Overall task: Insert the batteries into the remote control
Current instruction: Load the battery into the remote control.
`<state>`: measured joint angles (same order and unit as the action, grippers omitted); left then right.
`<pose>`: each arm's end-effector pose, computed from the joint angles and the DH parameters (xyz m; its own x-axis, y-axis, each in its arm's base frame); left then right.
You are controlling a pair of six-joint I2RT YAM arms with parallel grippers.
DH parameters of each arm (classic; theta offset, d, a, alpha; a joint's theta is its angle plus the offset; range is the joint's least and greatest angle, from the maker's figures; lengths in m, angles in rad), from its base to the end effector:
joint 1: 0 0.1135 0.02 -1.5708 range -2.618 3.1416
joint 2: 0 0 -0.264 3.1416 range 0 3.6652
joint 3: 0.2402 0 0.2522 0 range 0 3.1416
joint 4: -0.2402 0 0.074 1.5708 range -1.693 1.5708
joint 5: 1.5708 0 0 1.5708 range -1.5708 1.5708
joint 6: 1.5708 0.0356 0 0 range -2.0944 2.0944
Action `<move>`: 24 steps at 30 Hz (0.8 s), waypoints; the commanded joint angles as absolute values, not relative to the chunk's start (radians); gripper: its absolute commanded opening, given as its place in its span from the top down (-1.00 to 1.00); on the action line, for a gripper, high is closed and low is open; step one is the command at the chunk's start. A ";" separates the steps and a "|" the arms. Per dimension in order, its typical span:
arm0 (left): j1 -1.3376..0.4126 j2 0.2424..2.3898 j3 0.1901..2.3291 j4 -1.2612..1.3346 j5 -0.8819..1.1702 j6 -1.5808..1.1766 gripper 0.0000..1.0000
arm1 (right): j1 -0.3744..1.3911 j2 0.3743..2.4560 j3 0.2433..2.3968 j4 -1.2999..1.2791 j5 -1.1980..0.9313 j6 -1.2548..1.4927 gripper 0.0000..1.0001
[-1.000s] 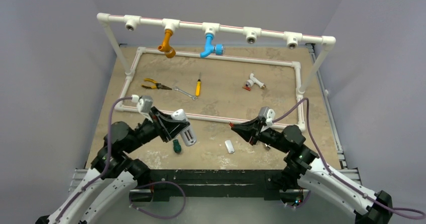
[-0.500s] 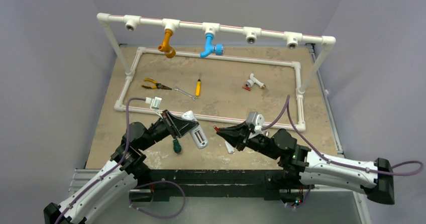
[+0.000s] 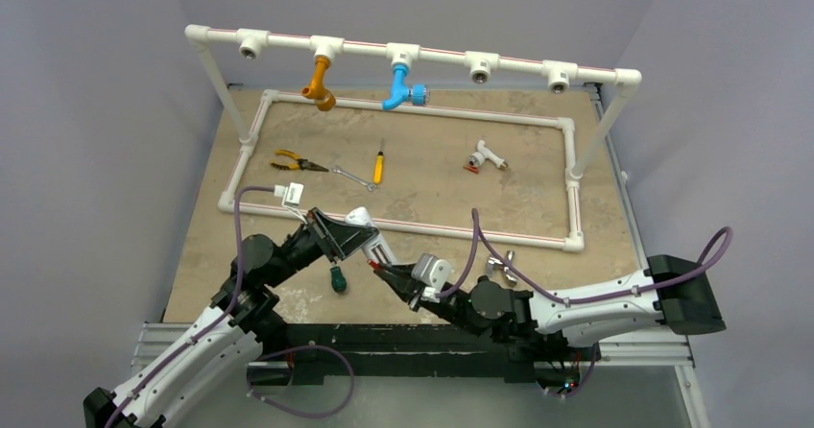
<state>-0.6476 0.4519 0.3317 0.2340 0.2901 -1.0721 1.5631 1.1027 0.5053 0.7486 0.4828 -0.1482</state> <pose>0.1058 -0.0928 0.2713 -0.6634 -0.5533 -0.5037 0.4644 0.2233 -0.8570 0.0184 0.2414 0.2768 0.1314 0.0802 -0.9881 -0.8723 0.4829 -0.0768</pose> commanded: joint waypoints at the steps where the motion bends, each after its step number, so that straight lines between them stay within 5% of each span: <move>1: -0.643 0.437 0.346 0.221 0.261 -1.092 1.00 | 1.568 1.101 0.540 0.928 0.609 -0.219 1.00; 24: -0.645 0.479 0.328 0.230 0.255 -1.140 1.00 | 1.526 1.124 0.518 0.846 0.721 0.082 1.00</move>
